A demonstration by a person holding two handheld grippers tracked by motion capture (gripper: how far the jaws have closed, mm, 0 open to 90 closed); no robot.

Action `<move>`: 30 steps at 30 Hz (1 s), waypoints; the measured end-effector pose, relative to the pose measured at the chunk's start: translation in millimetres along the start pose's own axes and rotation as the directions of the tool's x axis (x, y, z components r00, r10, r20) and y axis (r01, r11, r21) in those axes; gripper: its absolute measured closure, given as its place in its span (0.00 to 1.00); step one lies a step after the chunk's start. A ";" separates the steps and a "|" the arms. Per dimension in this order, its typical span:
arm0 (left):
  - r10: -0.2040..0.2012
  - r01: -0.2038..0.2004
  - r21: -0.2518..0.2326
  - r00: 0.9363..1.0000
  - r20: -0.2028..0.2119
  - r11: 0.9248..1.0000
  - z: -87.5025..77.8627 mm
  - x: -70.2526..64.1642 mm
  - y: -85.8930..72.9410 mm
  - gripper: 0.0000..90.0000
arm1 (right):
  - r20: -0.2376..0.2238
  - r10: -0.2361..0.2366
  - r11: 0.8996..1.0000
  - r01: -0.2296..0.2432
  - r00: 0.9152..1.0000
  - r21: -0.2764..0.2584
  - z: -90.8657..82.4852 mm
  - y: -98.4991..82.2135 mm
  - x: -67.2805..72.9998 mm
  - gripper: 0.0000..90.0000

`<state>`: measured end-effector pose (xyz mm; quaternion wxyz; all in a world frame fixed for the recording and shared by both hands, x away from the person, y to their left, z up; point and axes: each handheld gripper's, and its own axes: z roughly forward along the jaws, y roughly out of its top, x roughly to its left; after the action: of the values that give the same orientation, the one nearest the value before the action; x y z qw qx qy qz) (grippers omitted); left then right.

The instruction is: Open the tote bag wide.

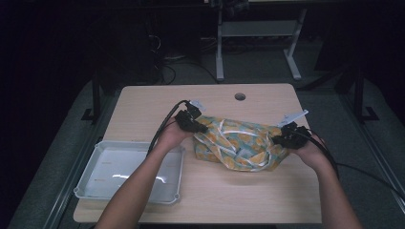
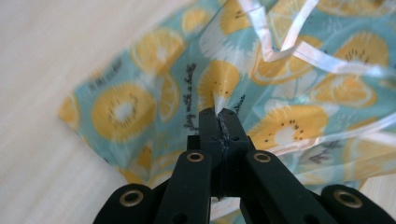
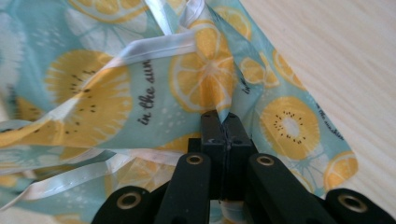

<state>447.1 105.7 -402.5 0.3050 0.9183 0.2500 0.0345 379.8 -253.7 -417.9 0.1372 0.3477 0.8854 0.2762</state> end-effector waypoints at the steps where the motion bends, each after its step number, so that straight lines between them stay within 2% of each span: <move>1: -0.002 0.002 0.018 1.000 0.002 1.000 2.2 -0.7 -1.4 1.00 | 0.000 0.000 1.000 0.000 1.000 0.000 0.0 0.0 0.0 0.99; 4: -0.009 0.008 0.055 1.000 0.011 0.998 8.4 -1.8 -7.4 1.00 | -0.004 0.011 1.000 -0.010 1.000 0.025 9.1 0.0 -0.6 0.99; 9: -0.007 0.003 0.109 0.999 0.036 0.994 15.9 -5.9 -19.6 1.00 | -0.012 -0.015 0.998 0.015 1.000 0.063 22.6 1.9 0.9 0.99; 15: 0.006 -0.017 0.149 0.997 0.076 0.989 20.5 -21.1 -31.7 1.00 | -0.035 -0.033 0.992 0.037 0.999 0.117 32.6 0.7 6.1 0.99; 26: 0.060 -0.088 0.195 0.988 0.145 0.977 10.0 -53.8 -47.2 1.00 | -0.073 -0.066 0.986 0.076 0.995 0.146 29.2 -3.1 18.2 0.99; 27: 0.063 -0.092 0.197 0.987 0.150 0.976 8.7 -56.2 -49.3 1.00 | -0.077 -0.072 0.987 0.082 0.994 0.136 27.7 -5.0 20.4 0.99; 30: 0.056 -0.090 0.190 0.983 0.174 0.978 5.5 -61.2 -55.4 1.00 | -0.116 -0.064 0.986 0.080 0.991 0.143 24.7 -10.8 25.5 0.99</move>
<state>370.6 111.4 -433.5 0.2311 0.9522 0.1916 -0.0567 366.4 -232.9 -445.5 0.0714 0.3087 0.9216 0.2240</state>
